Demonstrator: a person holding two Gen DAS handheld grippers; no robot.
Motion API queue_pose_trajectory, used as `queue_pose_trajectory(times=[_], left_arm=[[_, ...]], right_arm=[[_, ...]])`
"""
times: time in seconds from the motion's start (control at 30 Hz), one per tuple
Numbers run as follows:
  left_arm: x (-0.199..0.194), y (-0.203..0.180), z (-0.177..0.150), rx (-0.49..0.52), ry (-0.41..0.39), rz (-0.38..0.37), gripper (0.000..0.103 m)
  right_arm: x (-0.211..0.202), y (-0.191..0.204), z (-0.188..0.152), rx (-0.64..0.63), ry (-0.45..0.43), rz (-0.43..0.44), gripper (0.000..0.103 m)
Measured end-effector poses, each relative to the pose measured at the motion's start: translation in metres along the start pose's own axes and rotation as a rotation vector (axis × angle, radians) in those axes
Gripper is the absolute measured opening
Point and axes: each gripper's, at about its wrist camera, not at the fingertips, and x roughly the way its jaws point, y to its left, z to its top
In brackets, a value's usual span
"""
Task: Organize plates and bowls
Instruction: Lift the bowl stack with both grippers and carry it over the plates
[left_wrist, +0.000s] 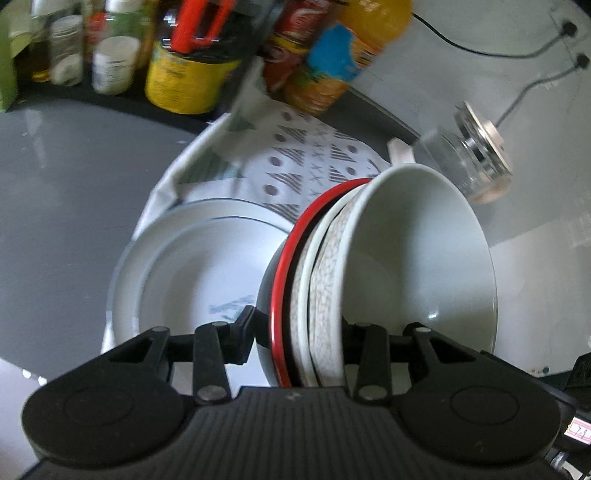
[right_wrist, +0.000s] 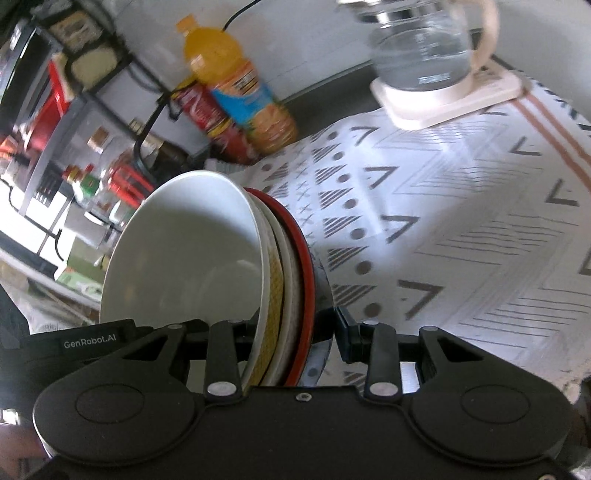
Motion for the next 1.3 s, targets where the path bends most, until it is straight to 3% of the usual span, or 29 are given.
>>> queue_pose_trajectory(times=[0.47, 1.03, 1.3], left_arm=[[-0.001, 0.044, 0.002, -0.090, 0.007, 0.041, 0.038], [0.025, 0.057, 0.008, -0.085, 0.053, 0.067, 0.039], [0.029, 0.065, 0.012, -0.149, 0.067, 0.048, 0.038]], right_arm=[[0.033, 0.031, -0.002, -0.066, 0.089, 0.025, 0.035], [0.062, 0.028, -0.011, -0.066, 0.173, -0.012, 0.035], [0.063, 0.029, -0.009, -0.082, 0.170, -0.005, 0.038]])
